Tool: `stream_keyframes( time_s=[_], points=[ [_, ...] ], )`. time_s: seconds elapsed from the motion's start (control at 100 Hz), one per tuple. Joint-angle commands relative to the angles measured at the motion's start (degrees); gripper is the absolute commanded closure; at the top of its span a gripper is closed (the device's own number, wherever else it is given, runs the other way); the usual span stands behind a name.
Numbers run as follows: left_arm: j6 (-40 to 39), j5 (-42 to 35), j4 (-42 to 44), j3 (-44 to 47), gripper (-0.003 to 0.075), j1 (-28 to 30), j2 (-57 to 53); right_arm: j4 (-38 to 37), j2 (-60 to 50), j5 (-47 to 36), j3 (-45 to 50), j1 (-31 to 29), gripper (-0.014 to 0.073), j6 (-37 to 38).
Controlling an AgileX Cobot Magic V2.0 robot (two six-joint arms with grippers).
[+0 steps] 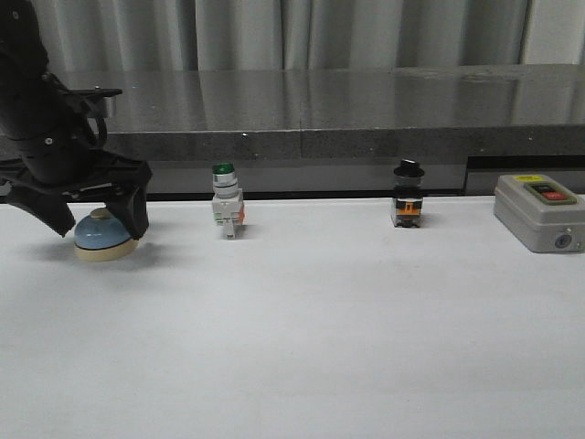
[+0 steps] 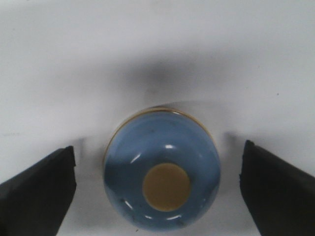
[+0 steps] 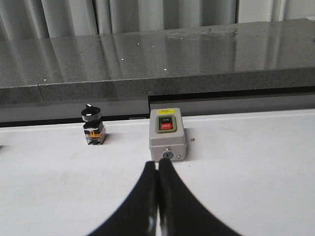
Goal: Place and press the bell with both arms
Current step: 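Close the left gripper around the blue bell's dome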
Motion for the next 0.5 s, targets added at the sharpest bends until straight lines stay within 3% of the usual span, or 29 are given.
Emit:
stream_keyframes(
  time_s=[0.0, 0.49],
  points=[
    [0.0, -1.9, -0.5, -1.7, 0.0081, -0.4, -3.0, -0.7, -1.1, -4.7, -0.8, -0.1, 0.0654, 0.0],
    [0.5, -1.1, -0.6, -1.7, 0.0081, -0.4, -1.0, -0.7, -1.1, -4.7, -0.8, -0.1, 0.0654, 0.0]
  ],
)
